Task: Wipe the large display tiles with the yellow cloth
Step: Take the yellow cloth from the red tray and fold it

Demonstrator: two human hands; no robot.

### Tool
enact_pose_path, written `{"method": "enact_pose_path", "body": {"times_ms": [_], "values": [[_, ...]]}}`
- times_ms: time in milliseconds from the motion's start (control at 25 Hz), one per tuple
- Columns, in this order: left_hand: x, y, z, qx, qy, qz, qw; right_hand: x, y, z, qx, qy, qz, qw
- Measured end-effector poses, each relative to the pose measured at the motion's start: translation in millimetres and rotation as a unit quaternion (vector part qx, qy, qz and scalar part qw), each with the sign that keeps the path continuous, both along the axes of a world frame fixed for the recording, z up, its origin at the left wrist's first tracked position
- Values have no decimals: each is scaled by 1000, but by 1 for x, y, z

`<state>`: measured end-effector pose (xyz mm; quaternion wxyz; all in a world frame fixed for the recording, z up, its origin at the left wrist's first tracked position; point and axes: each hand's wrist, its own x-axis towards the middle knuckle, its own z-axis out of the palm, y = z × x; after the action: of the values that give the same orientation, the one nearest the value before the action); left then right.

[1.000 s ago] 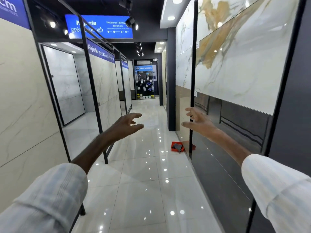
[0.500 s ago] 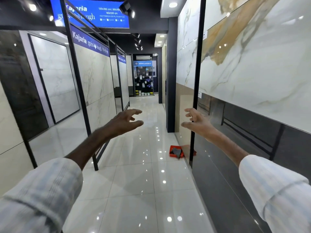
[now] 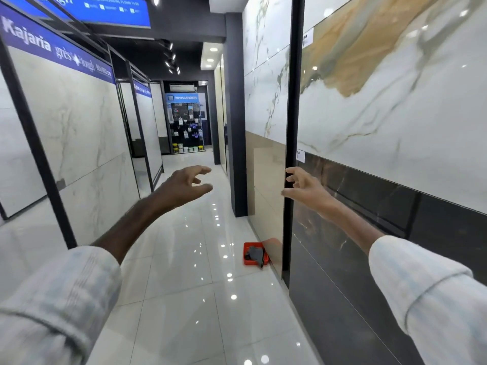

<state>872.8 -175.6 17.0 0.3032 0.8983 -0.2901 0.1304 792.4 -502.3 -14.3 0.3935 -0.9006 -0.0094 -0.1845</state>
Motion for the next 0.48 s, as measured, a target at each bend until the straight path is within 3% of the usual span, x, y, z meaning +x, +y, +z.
{"method": "enact_pose_path", "body": {"times_ms": [480], "values": [[380,-108,-20,7,15,14,1000,401,-118,-25,57,6,-12,998]]}}
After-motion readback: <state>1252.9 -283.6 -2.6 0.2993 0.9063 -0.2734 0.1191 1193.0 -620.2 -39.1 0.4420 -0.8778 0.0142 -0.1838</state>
